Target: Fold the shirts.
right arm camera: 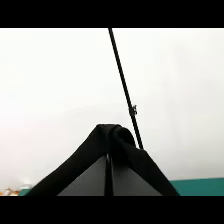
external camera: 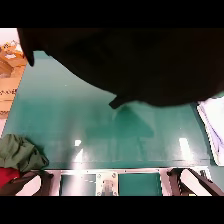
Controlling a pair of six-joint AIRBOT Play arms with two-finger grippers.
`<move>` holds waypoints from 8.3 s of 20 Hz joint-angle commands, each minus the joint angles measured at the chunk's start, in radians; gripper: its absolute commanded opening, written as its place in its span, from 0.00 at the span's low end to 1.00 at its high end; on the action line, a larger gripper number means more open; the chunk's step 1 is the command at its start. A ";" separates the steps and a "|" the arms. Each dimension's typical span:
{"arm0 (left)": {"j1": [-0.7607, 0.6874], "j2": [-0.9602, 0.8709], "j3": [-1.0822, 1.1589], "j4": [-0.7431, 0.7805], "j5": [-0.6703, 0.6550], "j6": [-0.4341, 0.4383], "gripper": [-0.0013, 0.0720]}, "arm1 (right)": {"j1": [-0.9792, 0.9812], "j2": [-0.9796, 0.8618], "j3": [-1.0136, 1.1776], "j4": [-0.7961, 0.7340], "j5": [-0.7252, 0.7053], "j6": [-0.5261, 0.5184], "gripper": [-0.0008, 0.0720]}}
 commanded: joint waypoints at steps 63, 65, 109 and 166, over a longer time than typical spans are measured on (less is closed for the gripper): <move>-0.481 -0.570 -0.519 0.877 0.020 -0.268 0.59 | 0.113 -0.389 -1.137 -0.143 0.005 -0.110 0.03; -0.503 -0.571 -0.547 0.945 0.018 -0.305 0.59 | 0.113 -0.389 -1.137 -0.143 0.005 -0.126 0.03; -0.260 -0.399 -0.881 0.766 0.199 -0.106 1.00 | 0.012 -0.388 -1.129 -0.128 0.177 -0.207 0.03; -0.036 -0.623 -0.457 0.190 0.578 -0.014 0.06 | -0.005 -0.779 -0.521 0.274 -0.031 -0.308 0.03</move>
